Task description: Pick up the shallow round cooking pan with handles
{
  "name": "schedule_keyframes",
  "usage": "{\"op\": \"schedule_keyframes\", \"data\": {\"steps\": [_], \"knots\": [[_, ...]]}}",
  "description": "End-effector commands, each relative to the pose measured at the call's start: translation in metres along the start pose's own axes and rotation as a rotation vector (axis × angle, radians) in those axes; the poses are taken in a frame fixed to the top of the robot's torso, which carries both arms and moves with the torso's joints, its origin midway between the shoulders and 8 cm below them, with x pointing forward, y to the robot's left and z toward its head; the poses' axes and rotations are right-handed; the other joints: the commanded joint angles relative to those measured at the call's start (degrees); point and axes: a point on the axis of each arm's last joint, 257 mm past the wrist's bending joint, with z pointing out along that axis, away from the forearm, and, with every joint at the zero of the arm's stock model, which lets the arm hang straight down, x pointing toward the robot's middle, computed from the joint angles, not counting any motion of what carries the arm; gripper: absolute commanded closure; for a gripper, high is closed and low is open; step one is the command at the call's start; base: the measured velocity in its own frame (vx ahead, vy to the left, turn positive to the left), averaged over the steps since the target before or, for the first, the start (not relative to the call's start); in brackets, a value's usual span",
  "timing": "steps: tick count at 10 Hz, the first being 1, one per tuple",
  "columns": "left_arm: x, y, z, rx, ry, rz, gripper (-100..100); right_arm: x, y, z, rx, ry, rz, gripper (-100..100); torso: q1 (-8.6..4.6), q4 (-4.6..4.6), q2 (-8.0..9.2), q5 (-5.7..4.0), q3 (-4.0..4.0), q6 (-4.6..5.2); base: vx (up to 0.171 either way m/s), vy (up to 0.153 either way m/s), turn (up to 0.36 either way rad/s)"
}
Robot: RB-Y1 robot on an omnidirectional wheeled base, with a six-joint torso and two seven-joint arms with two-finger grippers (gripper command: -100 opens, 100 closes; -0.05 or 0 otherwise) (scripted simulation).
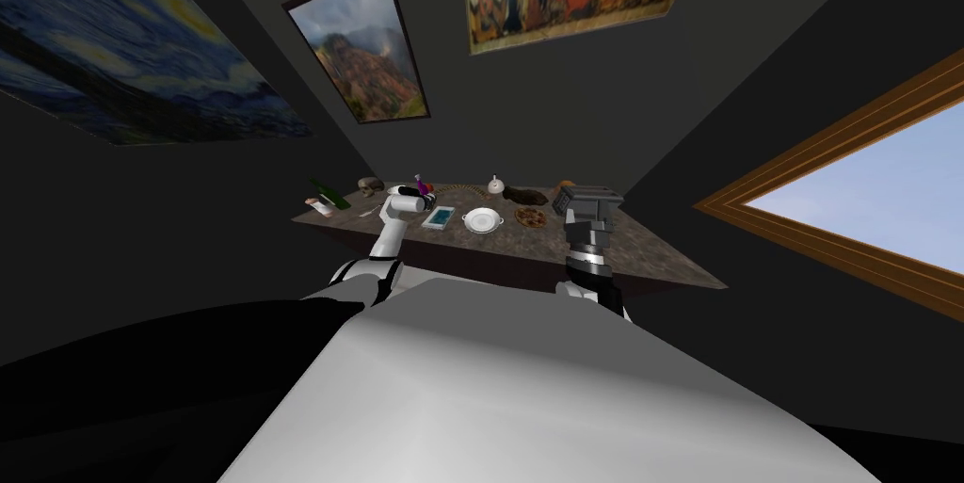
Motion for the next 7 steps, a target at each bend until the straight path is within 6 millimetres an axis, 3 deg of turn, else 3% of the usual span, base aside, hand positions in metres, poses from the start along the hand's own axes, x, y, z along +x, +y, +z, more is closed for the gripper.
{"op": "schedule_keyframes", "data": {"steps": [1, 4, 6, 7], "knots": [[0.0, 0.0, 0.0, 0.0, 0.0, 0.0, 100, 0.0, 0.0, 0.0, 0.0, 0.0, 0.0, 0, 0.0, 0.0, 0.0, 0.0, 0.0, 0.0, 0.0, 0.0, 0.0], [0.0, 0.0, 0.0, 0.0, 0.0, 0.0, 100, 0.0, 0.0, 0.0, 0.0, 0.0, 0.0, 0, 0.01, 0.0, 0.01, 0.0, 0.0, 0.0, 0.0, 0.0, 0.0], [-0.004, -0.006, -0.002, 0.034, -0.007, -0.04, -100, 0.0, 0.0, 0.0, 0.0, 0.0, 0.0, 0, 0.01, 0.0, 0.01, 0.0, 0.0, 0.0, -0.038, 0.004, -0.013], [-0.007, -0.011, -0.004, 0.059, -0.012, -0.069, -100, 0.0, 0.0, 0.0, 0.0, 0.0, 0.0, 0, 0.04, 0.04, 0.22, 0.01, 0.12, 0.0, -0.163, 0.004, -0.043]]}}
